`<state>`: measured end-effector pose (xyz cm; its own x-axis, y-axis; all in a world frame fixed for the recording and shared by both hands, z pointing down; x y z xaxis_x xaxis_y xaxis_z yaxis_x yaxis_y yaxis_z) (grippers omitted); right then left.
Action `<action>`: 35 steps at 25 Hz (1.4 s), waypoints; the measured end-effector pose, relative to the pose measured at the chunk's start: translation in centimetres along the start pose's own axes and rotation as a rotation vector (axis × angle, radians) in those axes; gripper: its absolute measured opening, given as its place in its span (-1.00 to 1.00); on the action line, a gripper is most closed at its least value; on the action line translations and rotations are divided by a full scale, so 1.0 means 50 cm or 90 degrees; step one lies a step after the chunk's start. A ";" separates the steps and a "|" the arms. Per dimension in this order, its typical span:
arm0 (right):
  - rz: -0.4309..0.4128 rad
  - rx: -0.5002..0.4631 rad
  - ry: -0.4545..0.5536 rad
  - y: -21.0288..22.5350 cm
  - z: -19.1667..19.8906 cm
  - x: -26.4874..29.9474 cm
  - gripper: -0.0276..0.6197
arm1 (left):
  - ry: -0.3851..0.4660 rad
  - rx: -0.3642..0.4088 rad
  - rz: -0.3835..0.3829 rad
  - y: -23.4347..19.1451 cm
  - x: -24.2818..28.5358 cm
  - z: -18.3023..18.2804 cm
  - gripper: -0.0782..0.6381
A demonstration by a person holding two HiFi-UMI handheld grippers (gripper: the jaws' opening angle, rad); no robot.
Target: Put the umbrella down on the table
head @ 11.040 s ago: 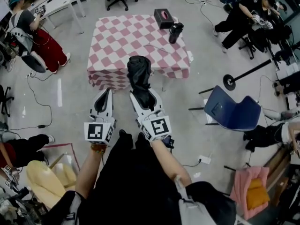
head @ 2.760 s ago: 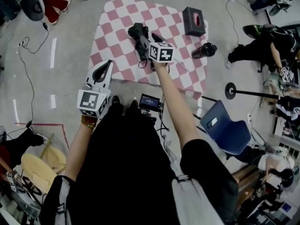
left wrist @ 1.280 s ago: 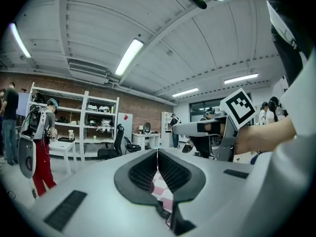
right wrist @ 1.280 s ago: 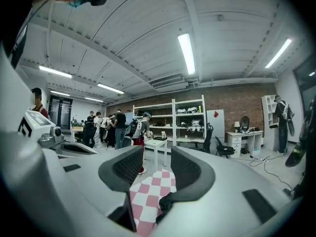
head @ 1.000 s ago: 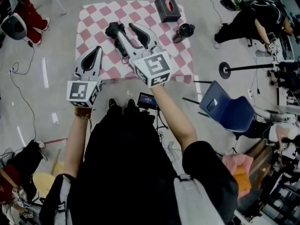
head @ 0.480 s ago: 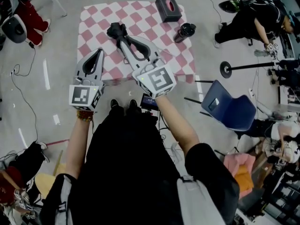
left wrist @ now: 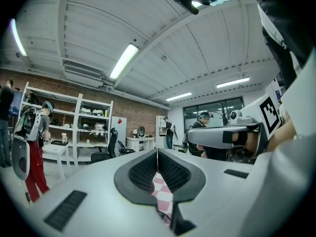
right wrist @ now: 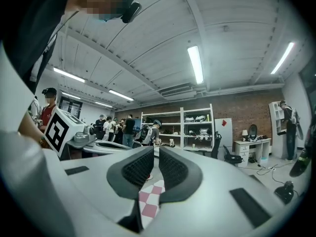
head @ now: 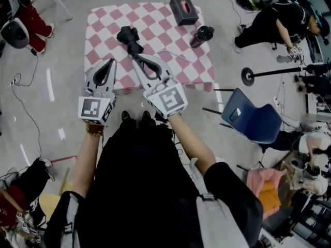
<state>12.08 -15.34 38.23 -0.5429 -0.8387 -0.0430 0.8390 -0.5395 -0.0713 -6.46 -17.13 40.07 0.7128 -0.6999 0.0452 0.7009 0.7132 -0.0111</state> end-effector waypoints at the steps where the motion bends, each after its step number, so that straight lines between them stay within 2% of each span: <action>1: 0.001 -0.002 0.000 -0.003 0.003 -0.002 -0.79 | 0.000 -0.001 0.002 0.001 -0.001 0.002 -0.74; 11: 0.012 -0.015 -0.014 -0.030 0.037 -0.017 -0.82 | -0.004 -0.001 0.026 0.018 -0.004 0.028 -0.74; 21: 0.031 0.009 -0.071 -0.033 0.094 -0.015 -0.84 | -0.041 -0.016 0.037 0.017 -0.001 0.074 -0.74; 35: 0.025 0.013 -0.132 -0.063 0.175 0.003 -0.86 | -0.075 -0.019 0.039 0.016 -0.003 0.154 -0.74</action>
<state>9.66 -14.43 47.16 -0.4924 -0.8553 0.1613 0.8609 -0.5058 -0.0539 -6.19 -16.17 47.76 0.7477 -0.6443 0.1610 0.6579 0.7516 -0.0475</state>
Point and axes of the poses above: the fingertips, and each gripper's own axes: x forward along the fingers, y to its right, z out of its underside, the point moved 10 cm from there along -x, backward along the fingers, and after that the axes turned 4 degrees about z, right-handed, at the moved point
